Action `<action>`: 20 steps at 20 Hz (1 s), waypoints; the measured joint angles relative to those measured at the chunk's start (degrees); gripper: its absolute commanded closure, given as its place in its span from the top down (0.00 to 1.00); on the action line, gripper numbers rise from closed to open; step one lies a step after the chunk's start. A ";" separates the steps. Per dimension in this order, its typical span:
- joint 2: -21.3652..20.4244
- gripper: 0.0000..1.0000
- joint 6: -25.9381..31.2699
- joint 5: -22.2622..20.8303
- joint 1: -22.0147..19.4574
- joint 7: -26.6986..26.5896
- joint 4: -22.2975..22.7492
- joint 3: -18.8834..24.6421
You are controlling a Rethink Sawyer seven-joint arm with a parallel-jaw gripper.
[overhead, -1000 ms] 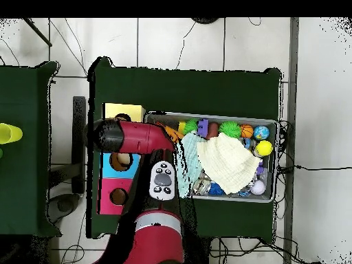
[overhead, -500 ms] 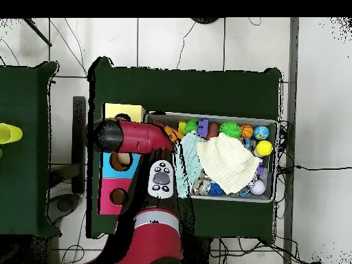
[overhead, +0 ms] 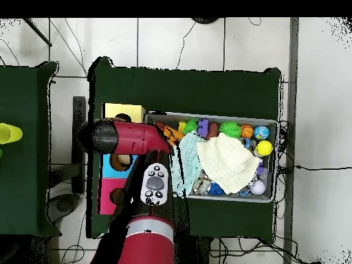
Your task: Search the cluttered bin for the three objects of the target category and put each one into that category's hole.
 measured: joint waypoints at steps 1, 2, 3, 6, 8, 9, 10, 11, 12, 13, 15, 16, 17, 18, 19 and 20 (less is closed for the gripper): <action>-0.37 0.00 0.36 -0.01 0.08 0.00 0.08 -0.09; -1.15 0.00 1.24 -0.04 0.22 0.00 0.21 -0.26; -2.46 0.00 2.96 -0.09 0.42 0.00 0.27 -0.52; -3.83 0.00 4.94 -0.17 0.54 0.00 0.28 -0.69; -5.16 0.00 6.85 -0.21 0.56 0.00 0.30 -0.73; -6.16 0.00 8.20 -0.25 0.57 0.00 0.29 -0.79; -6.41 0.00 8.54 -0.26 0.57 0.00 0.29 -0.80; -7.62 0.00 10.07 -0.34 0.56 0.00 0.21 -0.95; -7.92 0.00 10.44 -0.35 0.54 0.00 0.16 -0.98; -8.20 0.00 10.82 -0.38 0.52 0.00 0.09 -1.00; -9.09 0.00 11.92 -0.45 0.29 0.00 -0.22 -1.01; -9.52 0.00 12.49 -0.51 0.03 0.00 -0.47 -1.00; -9.72 0.00 12.70 -0.52 -0.14 0.00 -0.60 -1.00; -9.97 0.00 12.91 -0.57 -0.38 0.00 -0.74 -1.01; -10.60 0.00 13.09 -0.61 -1.17 0.00 -1.03 -1.02; -10.75 0.00 13.09 -0.62 -1.41 0.00 -1.08 -1.01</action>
